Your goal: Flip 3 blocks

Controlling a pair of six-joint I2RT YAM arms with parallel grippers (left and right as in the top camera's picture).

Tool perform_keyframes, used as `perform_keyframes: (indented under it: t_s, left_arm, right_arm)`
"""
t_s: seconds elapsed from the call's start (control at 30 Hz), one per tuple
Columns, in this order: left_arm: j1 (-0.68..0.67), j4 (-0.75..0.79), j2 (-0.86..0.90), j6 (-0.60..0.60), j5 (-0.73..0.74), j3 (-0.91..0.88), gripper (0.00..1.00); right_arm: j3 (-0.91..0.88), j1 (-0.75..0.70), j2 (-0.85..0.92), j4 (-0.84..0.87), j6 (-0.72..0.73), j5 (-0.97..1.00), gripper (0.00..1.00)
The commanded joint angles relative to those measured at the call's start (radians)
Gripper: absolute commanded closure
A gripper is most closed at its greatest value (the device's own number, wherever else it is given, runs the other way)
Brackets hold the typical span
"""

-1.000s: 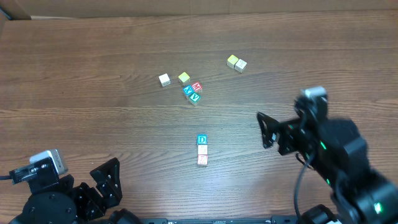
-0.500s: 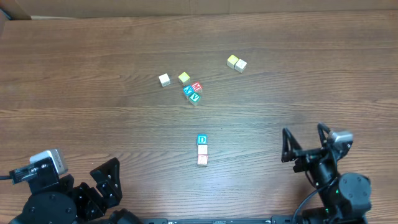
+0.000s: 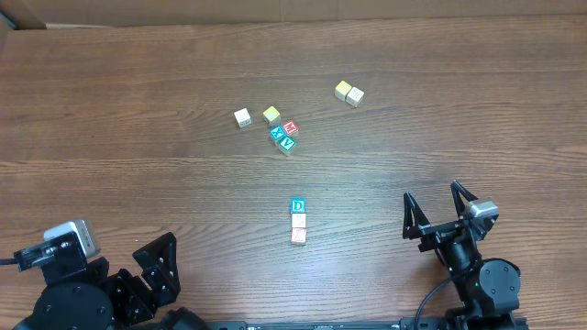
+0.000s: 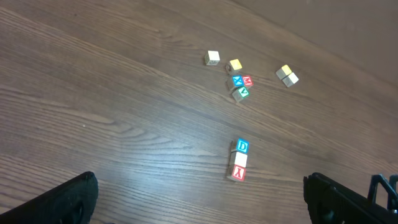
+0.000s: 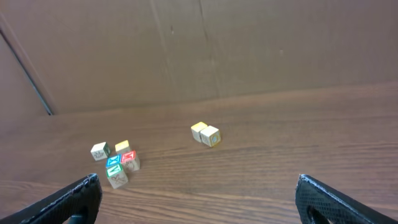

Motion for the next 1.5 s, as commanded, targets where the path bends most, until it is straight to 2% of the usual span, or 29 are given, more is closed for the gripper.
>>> perform_keyframes:
  t_s: [0.0,0.23,1.47]
  left_arm:
    - [-0.002,-0.002,-0.002,0.008,-0.021,0.009,0.0]
    - [-0.002,-0.002,-0.002,0.008,-0.021,0.009,0.0]
    - [-0.002,-0.002,-0.002,0.008,-0.021,0.009,0.0]
  right_arm:
    - [-0.017,-0.006,-0.012,0.022,-0.036,0.007,0.0]
    - [-0.017,-0.006,-0.012,0.016,-0.168,0.015,0.0]
    - [-0.017,-0.006,-0.012,0.014,-0.156,0.039,0.0]
